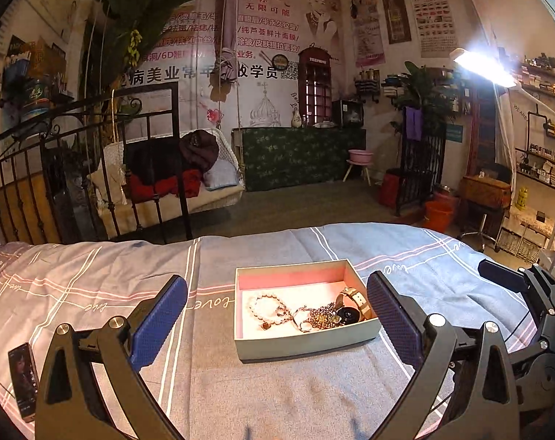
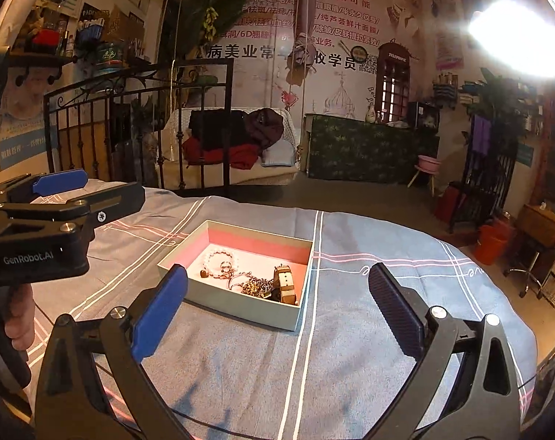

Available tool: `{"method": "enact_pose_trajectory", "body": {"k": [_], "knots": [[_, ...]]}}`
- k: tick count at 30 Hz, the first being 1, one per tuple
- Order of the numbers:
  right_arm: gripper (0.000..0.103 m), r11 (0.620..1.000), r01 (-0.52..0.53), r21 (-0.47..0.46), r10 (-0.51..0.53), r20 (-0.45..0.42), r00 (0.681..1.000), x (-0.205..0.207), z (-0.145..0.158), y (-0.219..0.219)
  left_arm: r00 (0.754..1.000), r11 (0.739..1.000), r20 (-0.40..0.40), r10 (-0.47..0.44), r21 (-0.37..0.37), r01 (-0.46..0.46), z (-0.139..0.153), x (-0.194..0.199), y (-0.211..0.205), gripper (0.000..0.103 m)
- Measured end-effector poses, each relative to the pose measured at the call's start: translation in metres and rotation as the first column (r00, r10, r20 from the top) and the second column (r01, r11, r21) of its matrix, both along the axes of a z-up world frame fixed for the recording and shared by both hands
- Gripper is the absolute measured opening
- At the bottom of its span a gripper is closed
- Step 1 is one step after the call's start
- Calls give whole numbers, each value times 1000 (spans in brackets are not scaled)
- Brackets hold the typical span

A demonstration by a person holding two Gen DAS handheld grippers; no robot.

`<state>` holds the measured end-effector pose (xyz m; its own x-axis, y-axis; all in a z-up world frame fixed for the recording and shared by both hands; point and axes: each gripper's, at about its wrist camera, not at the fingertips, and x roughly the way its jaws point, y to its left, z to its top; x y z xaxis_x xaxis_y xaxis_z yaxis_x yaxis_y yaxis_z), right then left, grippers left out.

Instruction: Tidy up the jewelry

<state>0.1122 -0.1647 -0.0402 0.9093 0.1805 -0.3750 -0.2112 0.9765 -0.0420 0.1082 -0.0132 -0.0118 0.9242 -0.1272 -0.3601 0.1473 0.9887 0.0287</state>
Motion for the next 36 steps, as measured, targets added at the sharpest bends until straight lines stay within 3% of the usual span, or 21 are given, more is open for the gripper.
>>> {"method": "enact_pose_trajectory", "body": {"k": [36], "knots": [[97,999,23,49,-22,-20,1000,-11,4,-15,999,999,-26,35,-1,-35,0,-11,9,97]]}}
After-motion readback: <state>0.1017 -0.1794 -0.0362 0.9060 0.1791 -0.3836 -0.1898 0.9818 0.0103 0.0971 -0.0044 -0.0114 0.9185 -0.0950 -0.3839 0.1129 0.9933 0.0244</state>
